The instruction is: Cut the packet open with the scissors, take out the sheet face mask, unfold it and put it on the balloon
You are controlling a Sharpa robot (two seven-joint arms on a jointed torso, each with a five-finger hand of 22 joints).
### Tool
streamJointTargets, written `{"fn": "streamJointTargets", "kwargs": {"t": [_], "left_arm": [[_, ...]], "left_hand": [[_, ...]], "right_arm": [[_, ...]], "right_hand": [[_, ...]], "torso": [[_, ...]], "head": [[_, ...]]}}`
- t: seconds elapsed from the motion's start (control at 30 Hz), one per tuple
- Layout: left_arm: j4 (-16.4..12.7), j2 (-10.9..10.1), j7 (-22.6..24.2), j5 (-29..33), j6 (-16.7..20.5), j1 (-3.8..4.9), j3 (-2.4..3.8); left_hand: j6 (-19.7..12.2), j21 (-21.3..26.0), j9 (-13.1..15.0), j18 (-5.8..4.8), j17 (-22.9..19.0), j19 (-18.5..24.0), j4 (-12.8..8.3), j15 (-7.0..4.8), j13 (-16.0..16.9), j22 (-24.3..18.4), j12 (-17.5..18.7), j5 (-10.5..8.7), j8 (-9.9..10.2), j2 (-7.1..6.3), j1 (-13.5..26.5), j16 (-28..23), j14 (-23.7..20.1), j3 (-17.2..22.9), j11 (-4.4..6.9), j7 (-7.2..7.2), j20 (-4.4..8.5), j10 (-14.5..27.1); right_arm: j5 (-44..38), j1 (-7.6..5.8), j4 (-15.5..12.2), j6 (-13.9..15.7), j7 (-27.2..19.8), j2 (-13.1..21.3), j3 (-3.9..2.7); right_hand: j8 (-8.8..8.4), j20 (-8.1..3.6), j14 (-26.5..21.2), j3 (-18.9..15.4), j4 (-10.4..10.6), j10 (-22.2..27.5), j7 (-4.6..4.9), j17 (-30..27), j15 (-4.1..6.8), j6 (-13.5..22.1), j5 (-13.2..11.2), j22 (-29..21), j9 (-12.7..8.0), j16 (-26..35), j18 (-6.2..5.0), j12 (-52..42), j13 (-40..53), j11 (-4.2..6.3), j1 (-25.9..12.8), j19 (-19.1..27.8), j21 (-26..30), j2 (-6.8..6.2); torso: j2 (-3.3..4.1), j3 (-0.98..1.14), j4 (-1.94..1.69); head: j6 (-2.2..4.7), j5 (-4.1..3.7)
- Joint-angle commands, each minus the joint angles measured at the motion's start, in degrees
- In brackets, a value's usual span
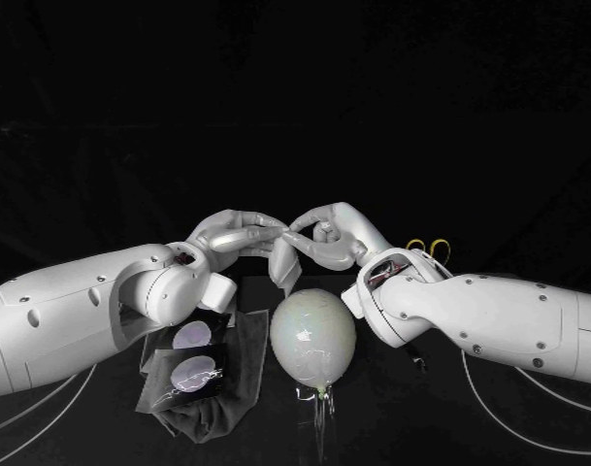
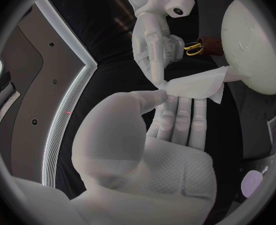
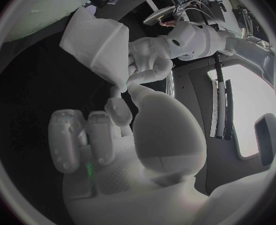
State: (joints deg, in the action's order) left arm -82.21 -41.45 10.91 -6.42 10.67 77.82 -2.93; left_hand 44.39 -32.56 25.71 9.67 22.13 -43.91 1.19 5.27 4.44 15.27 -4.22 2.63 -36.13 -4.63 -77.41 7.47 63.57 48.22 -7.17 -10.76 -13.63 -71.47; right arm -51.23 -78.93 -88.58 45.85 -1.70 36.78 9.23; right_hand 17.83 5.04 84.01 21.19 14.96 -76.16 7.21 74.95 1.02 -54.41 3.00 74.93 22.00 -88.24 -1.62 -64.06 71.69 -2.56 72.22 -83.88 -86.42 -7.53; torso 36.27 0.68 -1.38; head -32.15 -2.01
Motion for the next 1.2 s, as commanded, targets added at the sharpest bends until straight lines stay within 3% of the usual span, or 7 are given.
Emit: {"fn": "streamJointTargets", "kwargs": {"t": [0.03,0.23,0.37,0.4,0.63,1.2], "left_arm": [[-0.3,0.1,0.7,-1.3,-0.9,0.10,0.08],[-0.4,0.1,0.8,-1.5,-0.8,0.10,0.08],[-0.4,0.1,0.9,-1.5,-0.8,0.10,0.08],[-0.4,0.1,0.9,-1.5,-0.8,0.10,0.08],[-0.4,0.0,1.0,-1.5,-0.7,0.10,0.08],[-0.4,-0.2,1.0,-1.7,-0.2,0.10,0.08]], "left_hand": [[-0.3,-0.3,17.9,0.73,0.1,0.2,0.0,0.02,0.1,0.1,-0.2,0.17,-0.3,0.11,-0.1,0.0,0.5,0.4,0.07,-0.05,0.11,-0.3],[-0.3,-0.3,17.9,0.73,0.1,0.2,0.0,0.02,0.1,0.1,-0.2,0.17,-0.3,0.11,-0.1,0.0,0.5,0.4,0.07,-0.05,0.11,-0.3],[-0.3,-0.3,17.9,0.73,0.1,0.2,0.0,0.02,0.1,0.1,-0.2,0.17,-0.3,0.11,-0.1,0.0,0.5,0.4,0.07,-0.05,0.11,-0.3],[-0.3,-0.3,17.9,0.73,0.1,0.2,0.0,0.02,0.1,0.1,-0.2,0.17,-0.3,0.11,-0.1,0.0,0.5,0.4,0.07,-0.05,0.11,-0.3],[-0.3,-0.4,18.0,0.72,0.1,0.2,-0.1,0.01,0.1,0.1,-0.2,0.17,-0.4,0.07,-0.1,0.0,0.5,0.5,0.08,-0.05,0.12,-0.3],[-0.4,-0.4,18.0,0.71,0.1,0.2,-0.1,0.01,0.1,0.1,-0.2,0.17,-0.4,0.06,-0.1,0.0,0.5,0.5,0.08,-0.04,0.13,-0.4]], "right_arm": [[0.6,0.01,-0.2,-0.6,-0.6,0.0,-0.03],[0.5,0.01,-0.2,-0.1,0.2,0.0,-0.03],[0.2,0.01,-0.1,0.2,0.9,0.1,-0.03],[0.1,0.01,-0.1,0.3,1.1,0.1,-0.03],[-0.6,0.02,-0.1,0.8,2.1,0.1,-0.03],[0.4,0.04,-0.8,2.3,1.9,1.0,-0.04]], "right_hand": [[-0.17,-0.23,5.4,-0.1,0.5,-0.5,-0.16,13.1,0.35,-0.6,-0.1,14.1,-0.1,-0.3,0.85,-0.4,0.1,0.11,-0.6,-4.5,-0.4,0.06],[0.58,-0.56,5.5,0.9,-0.7,-0.9,-0.89,13.5,0.86,-1.7,-0.1,14.2,0.2,-0.6,0.95,-1.0,0.4,0.76,2.4,-4.8,-0.9,1.59],[1.46,-1.03,5.6,3.2,-3.6,-1.1,-1.65,13.6,1.46,-2.5,-0.2,14.3,0.6,-0.7,1.02,-1.1,0.5,1.46,6.8,-4.9,-1.1,3.37],[2.06,-1.31,5.6,4.4,-5.5,-1.1,-1.90,13.6,1.72,-2.8,-0.2,14.3,0.9,-0.7,1.06,-1.1,0.5,1.69,9.0,-5.0,-1.3,3.78],[4.39,-1.62,5.6,6.4,-9.1,-2.4,-1.78,13.6,1.80,-2.7,-0.2,14.6,2.5,-0.7,1.23,-2.7,1.5,1.71,11.4,-5.3,-2.0,3.73],[6.45,-1.72,5.6,7.7,-9.6,-3.7,-2.06,13.7,1.93,-2.4,-0.2,14.9,3.9,-0.8,1.45,-4.5,2.8,1.90,10.1,-5.8,-2.9,3.81]], "torso": [[0.01,-0.02,-0.03],[0.00,-0.01,0.00],[-0.01,0.00,-0.04],[-0.01,0.00,-0.04],[0.00,0.00,-0.01],[0.00,0.01,0.02]], "head": [[0.02,-0.05],[0.05,-0.04],[0.09,-0.11],[0.09,-0.09],[0.05,-0.11],[0.08,-0.03]]}}
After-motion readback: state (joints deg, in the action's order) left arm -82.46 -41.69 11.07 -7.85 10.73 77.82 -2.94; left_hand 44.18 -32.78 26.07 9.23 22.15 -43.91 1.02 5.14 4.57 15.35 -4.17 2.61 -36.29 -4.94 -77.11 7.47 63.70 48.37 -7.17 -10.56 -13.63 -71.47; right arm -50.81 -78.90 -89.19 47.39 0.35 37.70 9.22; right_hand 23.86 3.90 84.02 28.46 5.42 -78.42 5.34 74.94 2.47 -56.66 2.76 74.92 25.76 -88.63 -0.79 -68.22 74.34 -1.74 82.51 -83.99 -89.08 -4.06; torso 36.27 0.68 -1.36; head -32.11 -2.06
